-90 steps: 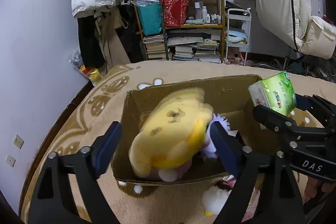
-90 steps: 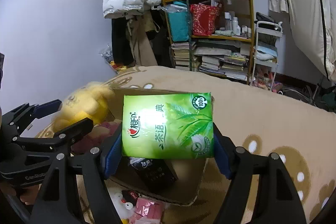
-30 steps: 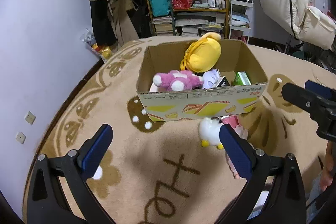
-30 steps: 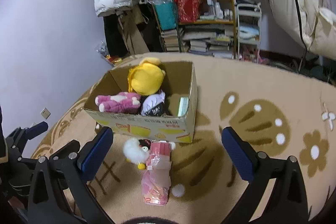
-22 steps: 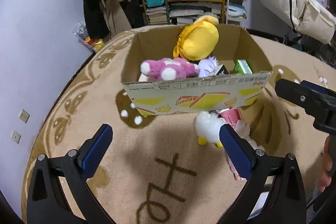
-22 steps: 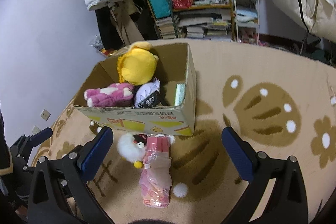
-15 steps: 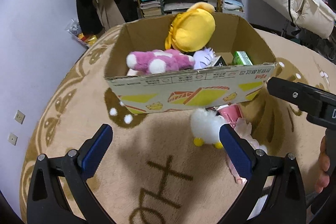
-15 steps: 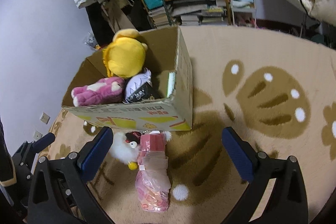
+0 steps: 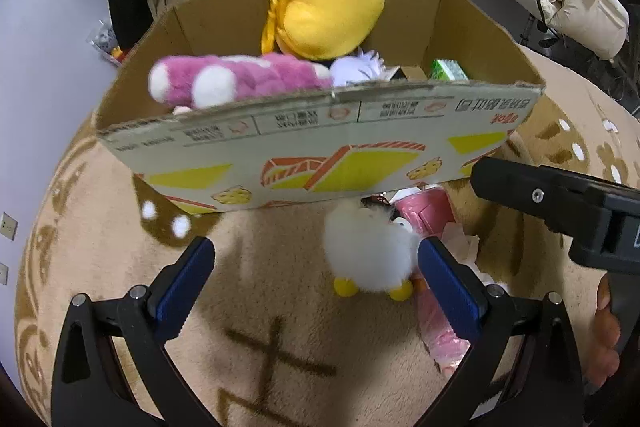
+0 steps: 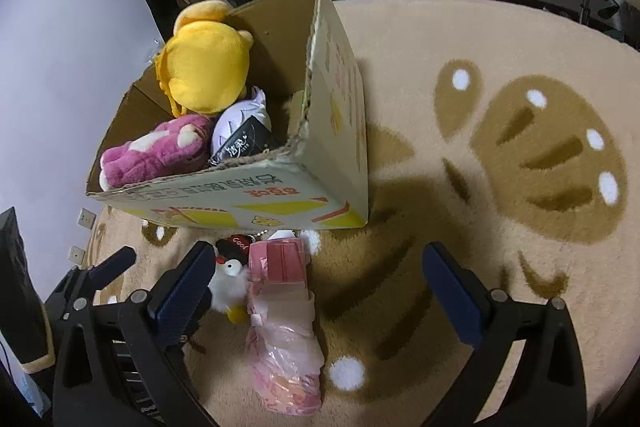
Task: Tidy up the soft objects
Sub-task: 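Reach the left tool to the white penguin plush while the right tool reaches the pink bottle, then close the left tool on the penguin plush while the right tool grasps the pink bottle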
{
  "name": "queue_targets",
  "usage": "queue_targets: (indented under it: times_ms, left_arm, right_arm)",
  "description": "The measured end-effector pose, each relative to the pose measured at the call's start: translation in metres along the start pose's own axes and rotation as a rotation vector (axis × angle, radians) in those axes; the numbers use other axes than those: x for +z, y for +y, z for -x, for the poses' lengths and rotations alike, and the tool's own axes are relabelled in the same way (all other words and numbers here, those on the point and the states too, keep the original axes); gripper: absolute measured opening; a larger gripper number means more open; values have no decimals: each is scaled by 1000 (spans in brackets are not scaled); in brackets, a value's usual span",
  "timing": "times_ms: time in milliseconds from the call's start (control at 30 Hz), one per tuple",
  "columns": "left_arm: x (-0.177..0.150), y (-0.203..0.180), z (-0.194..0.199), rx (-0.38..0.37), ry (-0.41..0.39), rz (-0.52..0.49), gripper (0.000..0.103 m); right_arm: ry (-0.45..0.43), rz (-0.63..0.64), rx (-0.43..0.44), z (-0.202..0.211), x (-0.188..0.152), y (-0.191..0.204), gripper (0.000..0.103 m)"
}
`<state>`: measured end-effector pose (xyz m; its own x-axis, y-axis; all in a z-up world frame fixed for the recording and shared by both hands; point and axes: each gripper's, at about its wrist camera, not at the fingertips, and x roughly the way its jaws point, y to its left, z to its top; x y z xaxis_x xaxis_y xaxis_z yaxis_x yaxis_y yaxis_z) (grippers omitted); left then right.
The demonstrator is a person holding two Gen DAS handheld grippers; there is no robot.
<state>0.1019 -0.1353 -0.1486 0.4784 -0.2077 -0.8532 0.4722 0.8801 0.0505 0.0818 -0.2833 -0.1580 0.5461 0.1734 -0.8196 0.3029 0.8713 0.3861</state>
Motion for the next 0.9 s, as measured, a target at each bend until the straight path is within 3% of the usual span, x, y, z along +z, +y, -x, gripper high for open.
queue_targets:
  times_ms: [233, 600, 900]
  left_arm:
    - [3, -1, -21, -62, 34, 34, 101]
    - [4, -3, -41, -56, 59, 43, 100]
    - [8, 3, -43, -151, 84, 78, 70]
  right_arm:
    - [50, -39, 11, -18, 0, -7, 102]
    - [111, -33, 41, -30, -4, -3, 90]
    - [121, -1, 46, -33, -6, 7, 79]
